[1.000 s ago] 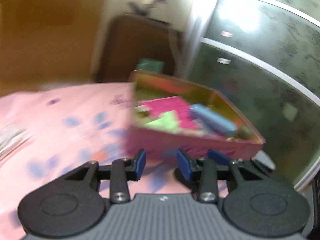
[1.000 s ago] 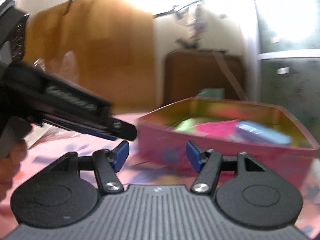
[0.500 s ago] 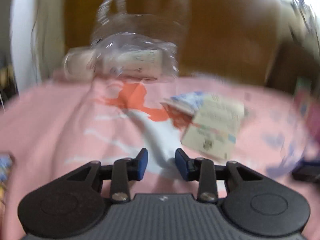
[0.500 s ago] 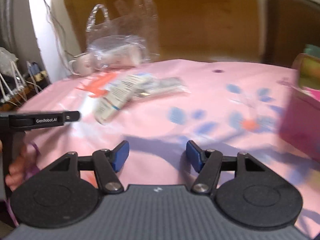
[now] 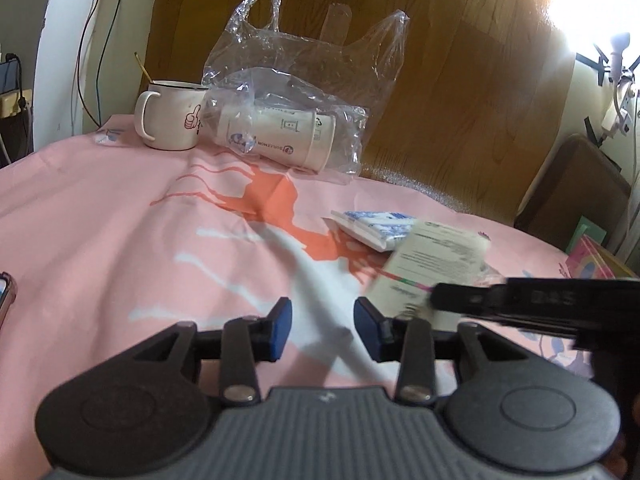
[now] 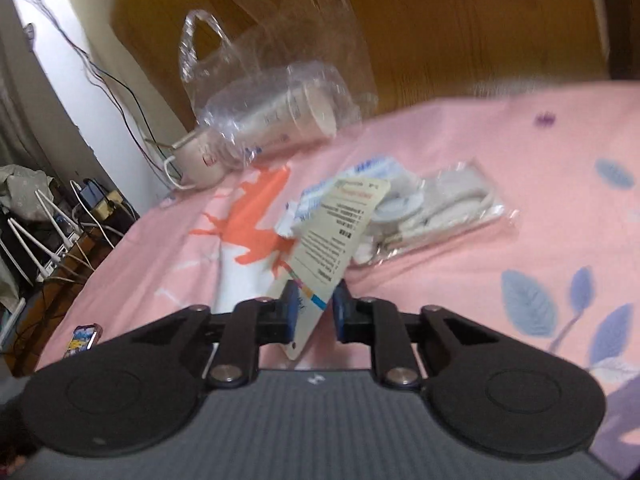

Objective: Organize soft objects
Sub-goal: 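Grasp the highlighter pen pack with the right tool and lift it, then carry the highlighter pack into the tin with the left tool and release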

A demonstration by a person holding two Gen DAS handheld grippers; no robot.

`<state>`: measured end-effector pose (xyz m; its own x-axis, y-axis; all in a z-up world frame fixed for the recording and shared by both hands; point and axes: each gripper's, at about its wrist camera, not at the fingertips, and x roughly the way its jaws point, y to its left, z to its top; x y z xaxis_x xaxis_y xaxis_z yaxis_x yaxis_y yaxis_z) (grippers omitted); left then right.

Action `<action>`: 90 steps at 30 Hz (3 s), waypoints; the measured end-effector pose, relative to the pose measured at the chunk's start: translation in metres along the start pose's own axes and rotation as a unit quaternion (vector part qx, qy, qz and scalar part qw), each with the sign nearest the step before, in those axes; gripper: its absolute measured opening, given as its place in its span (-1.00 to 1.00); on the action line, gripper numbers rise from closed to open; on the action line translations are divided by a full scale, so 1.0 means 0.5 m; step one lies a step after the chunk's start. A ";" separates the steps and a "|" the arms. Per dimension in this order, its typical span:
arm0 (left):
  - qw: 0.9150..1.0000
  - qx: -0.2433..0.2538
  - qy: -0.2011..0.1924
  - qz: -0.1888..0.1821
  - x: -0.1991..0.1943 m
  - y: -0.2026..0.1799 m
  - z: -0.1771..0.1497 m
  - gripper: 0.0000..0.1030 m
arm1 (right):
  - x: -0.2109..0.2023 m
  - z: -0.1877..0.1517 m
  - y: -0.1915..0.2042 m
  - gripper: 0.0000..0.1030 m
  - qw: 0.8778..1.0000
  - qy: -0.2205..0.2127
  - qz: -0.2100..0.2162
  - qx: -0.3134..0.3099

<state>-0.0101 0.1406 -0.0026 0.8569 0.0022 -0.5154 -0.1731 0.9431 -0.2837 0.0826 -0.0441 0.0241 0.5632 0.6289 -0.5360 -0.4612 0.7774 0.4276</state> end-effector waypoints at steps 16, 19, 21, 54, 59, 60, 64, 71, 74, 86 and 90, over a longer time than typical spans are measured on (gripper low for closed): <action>0.999 0.000 0.013 -0.045 -0.011 0.000 -0.003 -0.23 | -0.144 -0.156 0.079 -0.64 0.929 -0.002 -0.152 -0.336; 0.999 0.017 0.023 -0.037 -0.010 -0.011 -0.007 -0.23 | -0.155 -0.170 0.088 -0.23 0.945 0.003 -0.112 -0.308; 0.999 0.033 0.032 -0.024 -0.004 -0.022 -0.009 -0.23 | -0.174 -0.170 0.087 -0.16 0.951 -0.008 -0.092 -0.294; 0.961 0.023 0.153 -0.229 0.018 -0.305 -0.014 -0.60 | -0.259 -0.143 -0.077 0.21 0.980 -0.119 -0.114 -0.113; 0.949 0.063 0.125 -0.284 0.019 -0.424 0.038 -0.60 | -0.330 -0.118 -0.111 0.22 0.953 -0.202 -0.182 -0.131; 0.946 0.074 0.122 -0.292 0.021 -0.451 0.044 -0.60 | -0.343 -0.112 -0.125 0.22 0.948 -0.214 -0.196 -0.129; 0.931 0.118 0.120 -0.323 0.050 -0.566 0.047 -0.60 | -0.385 -0.088 -0.191 0.22 0.932 -0.242 -0.246 -0.110; 0.918 0.149 0.147 -0.337 0.136 -0.707 0.022 -0.58 | -0.412 -0.065 -0.307 0.23 0.917 -0.242 -0.309 -0.072; 0.925 0.165 0.138 -0.312 0.169 -0.753 0.017 -0.46 | -0.397 -0.045 -0.359 0.38 0.904 -0.239 -0.348 -0.065; 0.938 0.234 0.084 -0.239 0.124 -0.752 0.007 0.00 | -0.399 -0.071 -0.363 0.48 0.904 -0.258 -0.340 -0.031; 0.946 0.234 0.053 -0.220 0.082 -0.708 0.019 0.06 | -0.406 -0.091 -0.311 0.48 0.902 -0.265 -0.338 -0.045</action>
<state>0.0909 -0.1900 0.0845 0.7386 -0.4339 -0.5159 0.4439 0.8890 -0.1123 0.0085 -0.2928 0.0332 0.9742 -0.0555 -0.2189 0.0702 0.9957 0.0600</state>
